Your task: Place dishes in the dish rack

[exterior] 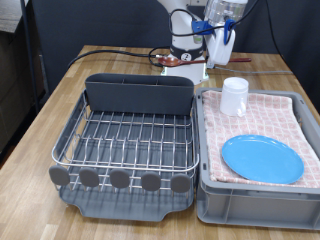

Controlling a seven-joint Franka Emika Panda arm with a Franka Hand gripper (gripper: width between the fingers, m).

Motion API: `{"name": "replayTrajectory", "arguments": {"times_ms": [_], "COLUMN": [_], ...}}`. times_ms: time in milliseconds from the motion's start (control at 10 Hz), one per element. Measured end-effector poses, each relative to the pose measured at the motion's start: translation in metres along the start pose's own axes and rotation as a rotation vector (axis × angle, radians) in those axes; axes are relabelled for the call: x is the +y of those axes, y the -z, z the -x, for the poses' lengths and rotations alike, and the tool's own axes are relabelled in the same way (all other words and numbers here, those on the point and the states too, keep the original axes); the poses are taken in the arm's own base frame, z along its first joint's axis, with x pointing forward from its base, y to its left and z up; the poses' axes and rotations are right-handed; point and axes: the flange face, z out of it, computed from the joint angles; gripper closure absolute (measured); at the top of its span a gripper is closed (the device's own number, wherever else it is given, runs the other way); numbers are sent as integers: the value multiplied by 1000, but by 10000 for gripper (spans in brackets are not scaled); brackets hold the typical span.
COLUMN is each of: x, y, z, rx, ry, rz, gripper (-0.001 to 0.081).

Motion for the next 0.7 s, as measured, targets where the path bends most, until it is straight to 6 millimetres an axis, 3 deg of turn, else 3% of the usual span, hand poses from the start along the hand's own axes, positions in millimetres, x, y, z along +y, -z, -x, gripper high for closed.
{"name": "replayTrajectory", "arguments": {"times_ms": [400,700], "x": [2,-8], "y": [1,-10], "z": [-46,-66], "rx": [-63,-150], "ry": [-55,-53], "rz": [105,190], "gripper": [710,710]}}
